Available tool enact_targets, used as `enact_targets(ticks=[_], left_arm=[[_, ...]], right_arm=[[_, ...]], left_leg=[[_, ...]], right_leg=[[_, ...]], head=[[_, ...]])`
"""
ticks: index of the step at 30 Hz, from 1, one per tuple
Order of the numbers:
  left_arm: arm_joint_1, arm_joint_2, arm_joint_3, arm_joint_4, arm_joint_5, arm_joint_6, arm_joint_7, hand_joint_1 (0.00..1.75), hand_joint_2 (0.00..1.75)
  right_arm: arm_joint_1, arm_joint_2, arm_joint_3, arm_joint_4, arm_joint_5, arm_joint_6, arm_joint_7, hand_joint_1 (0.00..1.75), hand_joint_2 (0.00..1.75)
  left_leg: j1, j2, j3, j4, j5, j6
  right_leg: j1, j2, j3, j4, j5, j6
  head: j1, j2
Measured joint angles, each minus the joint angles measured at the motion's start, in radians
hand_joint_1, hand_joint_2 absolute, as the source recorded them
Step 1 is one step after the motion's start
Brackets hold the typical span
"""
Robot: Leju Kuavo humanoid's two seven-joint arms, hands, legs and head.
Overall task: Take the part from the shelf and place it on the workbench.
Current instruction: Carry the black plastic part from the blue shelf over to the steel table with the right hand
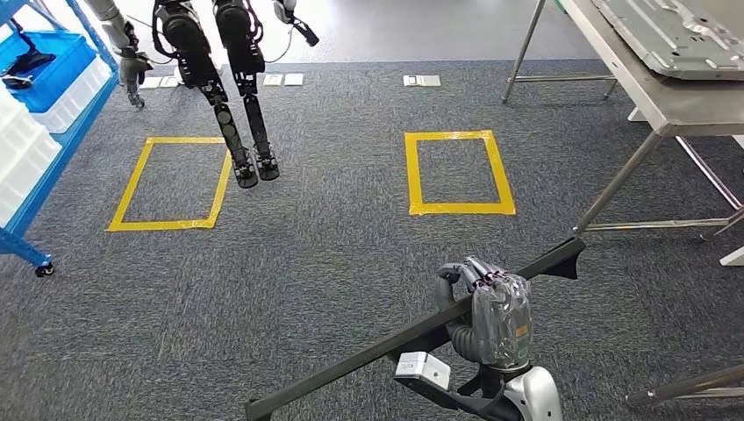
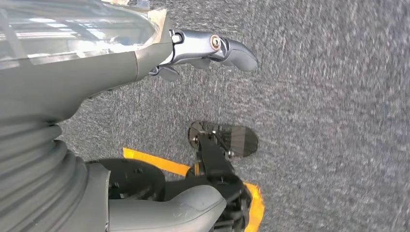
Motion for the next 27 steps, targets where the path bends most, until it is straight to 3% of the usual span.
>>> enact_targets(ticks=[1,3,4,5,6,8,10,12,14,16,18,20,21,23,24,25,27], left_arm=[[-0.001,0.000,0.000,0.000,-0.002,-0.001,-0.001,0.00,1.75],[0.002,-0.001,0.000,0.000,-0.004,-0.005,-0.002,0.00,1.75],[0.004,-0.001,0.000,0.000,-0.004,-0.007,-0.003,0.00,1.75],[0.005,-0.001,0.000,0.000,-0.004,-0.008,-0.003,0.00,1.75],[0.006,-0.001,0.000,0.000,-0.004,-0.009,-0.003,0.00,1.75],[0.005,0.000,0.000,0.000,-0.005,-0.009,-0.004,0.00,1.75],[0.005,0.001,0.000,0.000,-0.006,-0.011,-0.005,0.00,1.75],[0.004,0.002,0.000,0.000,-0.007,-0.014,-0.009,0.00,1.75],[0.003,0.001,0.000,0.000,-0.007,-0.019,-0.014,0.00,1.75],[0.002,0.001,0.000,0.000,-0.008,-0.021,-0.018,0.00,1.75],[0.003,0.001,0.000,0.000,-0.010,-0.022,-0.021,0.00,1.75],[0.006,0.002,0.000,0.000,-0.013,-0.023,-0.025,0.00,1.75],[0.006,0.002,0.000,0.000,-0.014,-0.024,-0.028,0.00,1.75],[0.005,0.002,0.000,0.000,-0.014,-0.024,-0.033,0.00,1.75],[0.005,0.003,0.000,0.000,-0.014,-0.024,-0.034,0.00,1.75],[0.005,0.003,0.000,0.000,-0.014,-0.024,-0.035,0.00,1.75],[0.005,0.003,0.000,0.000,-0.014,-0.024,-0.036,0.00,1.75]], right_arm=[[0.002,0.000,-0.003,-0.004,-0.002,0.000,0.000,1.75,1.75],[0.003,0.001,-0.005,-0.006,-0.002,-0.002,-0.002,1.75,1.75],[0.005,0.001,-0.005,-0.006,-0.002,-0.002,-0.002,1.75,1.75],[0.006,0.001,-0.006,-0.006,-0.002,-0.002,-0.003,1.75,1.75],[0.008,0.001,-0.006,-0.006,-0.002,-0.003,-0.003,1.75,1.75],[0.009,0.001,-0.007,-0.007,-0.002,-0.004,-0.005,1.75,1.75],[0.008,0.001,-0.008,-0.008,-0.001,-0.005,-0.008,1.75,1.75],[0.006,0.001,-0.009,-0.009,0.000,-0.008,-0.010,1.75,1.75],[0.007,0.000,-0.011,-0.010,0.000,-0.011,-0.012,1.75,1.75],[0.008,-0.001,-0.013,-0.010,0.000,-0.013,-0.012,1.75,1.75],[0.006,-0.002,-0.013,-0.011,0.000,-0.015,-0.013,1.75,1.75],[0.006,-0.003,-0.014,-0.011,0.000,-0.017,-0.013,1.75,1.75],[0.008,-0.004,-0.015,-0.011,0.000,-0.018,-0.013,1.75,1.75],[0.009,-0.006,-0.017,-0.011,0.000,-0.020,-0.013,1.75,1.75],[0.009,-0.007,-0.018,-0.012,0.000,-0.020,-0.013,1.75,1.75],[0.008,-0.007,-0.018,-0.012,0.000,-0.021,-0.013,1.75,1.75],[0.007,-0.007,-0.019,-0.012,0.001,-0.022,-0.014,1.75,1.75]], left_leg=[[0.001,-0.013,-0.010,0.035,-0.028,-0.011],[0.006,-0.067,-0.063,0.161,-0.101,-0.019],[0.006,-0.078,-0.094,0.229,-0.130,-0.019],[0.007,-0.082,-0.117,0.274,-0.140,-0.020],[0.008,-0.083,-0.122,0.282,-0.129,-0.020],[0.014,-0.095,-0.079,0.184,-0.060,-0.019],[0.023,-0.142,-0.024,0.060,-0.008,-0.021],[0.021,-0.169,-0.007,0.014,0.000,-0.018],[0.015,-0.146,-0.008,0.007,0.006,-0.003],[0.015,-0.118,-0.007,-0.005,0.017,0.016],[0.011,-0.087,-0.008,-0.012,0.021,0.026],[0.006,-0.054,-0.010,-0.011,0.021,0.028],[0.004,-0.040,-0.011,-0.011,0.021,0.028],[0.004,-0.014,-0.011,-0.011,0.020,0.026],[0.002,-0.004,-0.009,-0.010,0.018,0.024],[0.000,0.006,-0.006,-0.009,0.016,0.020],[-0.006,0.023,0.000,-0.007,0.011,0.010]], right_leg=[[-0.002,-0.004,0.038,-0.068,0.025,-0.012],[-0.003,0.024,0.037,-0.070,0.030,-0.027],[-0.002,0.037,0.036,-0.070,0.031,-0.030],[0.000,0.051,0.036,-0.070,0.031,-0.030],[0.000,0.065,0.036,-0.069,0.031,-0.030],[0.000,0.094,0.038,-0.064,0.031,-0.029],[0.003,0.119,0.033,-0.055,0.031,-0.025],[0.004,0.141,0.019,-0.050,0.034,-0.013],[0.002,0.159,0.002,-0.052,0.040,0.003],[0.004,0.124,-0.025,-0.014,0.021,0.008],[0.005,0.063,-0.080,0.100,-0.036,0.003],[0.003,0.040,-0.132,0.215,-0.081,0.006],[0.002,0.037,-0.134,0.230,-0.084,0.012],[-0.001,0.023,-0.080,0.144,-0.050,0.027],[-0.002,-0.002,-0.036,0.067,-0.027,0.032],[0.001,-0.027,0.002,0.003,-0.007,0.032],[0.009,-0.054,0.036,-0.059,0.012,0.021]], head=[[-0.002,0.000],[-0.005,0.000],[-0.005,0.000],[-0.005,0.000],[-0.005,0.000],[-0.006,0.000],[-0.005,0.000],[-0.005,0.000],[-0.005,0.000],[-0.001,0.000],[0.005,0.000],[0.008,0.000],[0.008,0.000],[0.008,0.000],[0.009,0.000],[0.009,0.000],[0.007,0.000]])
